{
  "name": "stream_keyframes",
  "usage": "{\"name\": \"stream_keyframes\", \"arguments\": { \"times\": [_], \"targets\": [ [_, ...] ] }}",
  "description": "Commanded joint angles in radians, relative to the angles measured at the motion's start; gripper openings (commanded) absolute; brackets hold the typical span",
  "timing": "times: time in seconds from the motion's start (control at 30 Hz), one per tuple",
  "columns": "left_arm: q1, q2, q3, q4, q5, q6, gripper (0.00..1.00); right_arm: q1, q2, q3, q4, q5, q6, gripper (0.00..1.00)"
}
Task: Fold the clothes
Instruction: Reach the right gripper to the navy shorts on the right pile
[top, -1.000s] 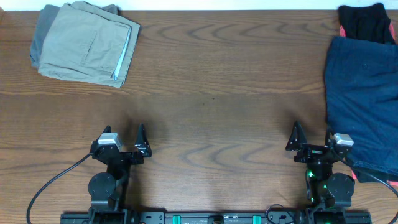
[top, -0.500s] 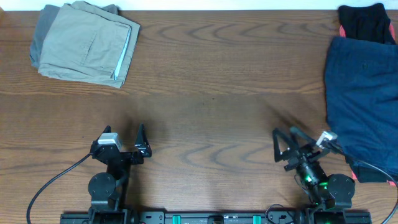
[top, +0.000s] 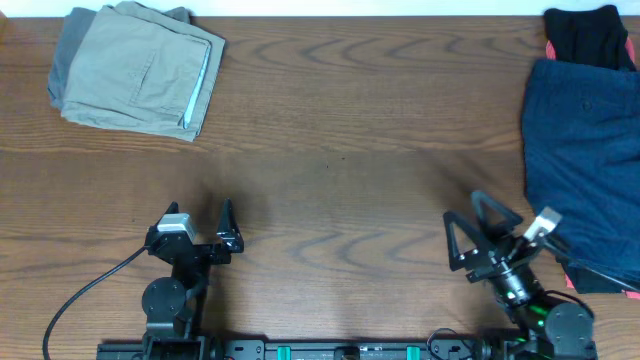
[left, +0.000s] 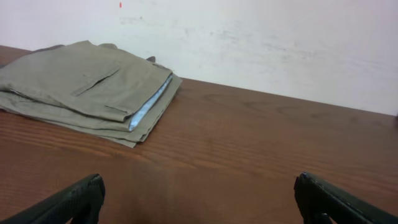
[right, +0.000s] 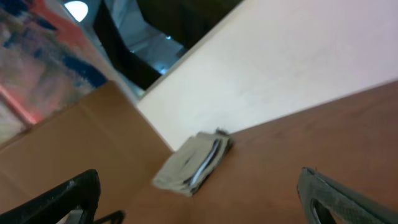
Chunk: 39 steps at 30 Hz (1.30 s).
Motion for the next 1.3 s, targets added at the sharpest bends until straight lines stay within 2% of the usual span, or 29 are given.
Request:
{"name": "stream_keyframes", "arguments": {
  "times": [0.0, 0.1, 0.2, 0.37, 0.5, 0.63, 0.7, 0.87, 1.27],
  "targets": [
    [-0.004, -0.007, -0.015, -0.036, 0.011, 0.018, 0.98, 0.008, 0.103, 0.171, -0.065, 0.093, -0.194, 0.99],
    [-0.004, -0.007, -0.015, -0.036, 0.011, 0.017, 0.98, 0.008, 0.276, 0.360, -0.197, 0.182, -0.351, 0.99],
    [-0.004, -0.007, -0.015, -0.036, 0.011, 0.017, 0.98, 0.008, 0.470, 0.558, -0.342, 0.313, -0.447, 0.99],
    [-0.004, -0.007, -0.015, -0.036, 0.011, 0.017, 0.98, 0.008, 0.838, 0.912, -0.615, 0.627, -0.613, 0.99],
    [-0.004, -0.007, -0.015, -0.036, 0.011, 0.017, 0.98, 0.003, 1.161, 1.210, -0.871, 0.879, -0.661, 0.99],
    [-0.004, -0.007, -0.015, -0.036, 0.011, 0.017, 0.98, 0.001, 1.402, 1.452, -1.069, 0.965, -0.661, 0.99],
    [-0.004, -0.007, -0.015, -0.036, 0.011, 0.018, 0.98, 0.000, 1.485, 1.513, -1.073, 0.964, -0.678, 0.99],
    [-0.004, -0.007, -0.015, -0.036, 0.011, 0.017, 0.98, -0.013, 1.687, 1.606, -1.043, 0.985, -0.842, 0.99],
    [-0.004, -0.007, -0.015, -0.036, 0.011, 0.018, 0.98, -0.122, 2.156, 1.857, -1.007, 1.130, -0.924, 0.99]
  ]
}}
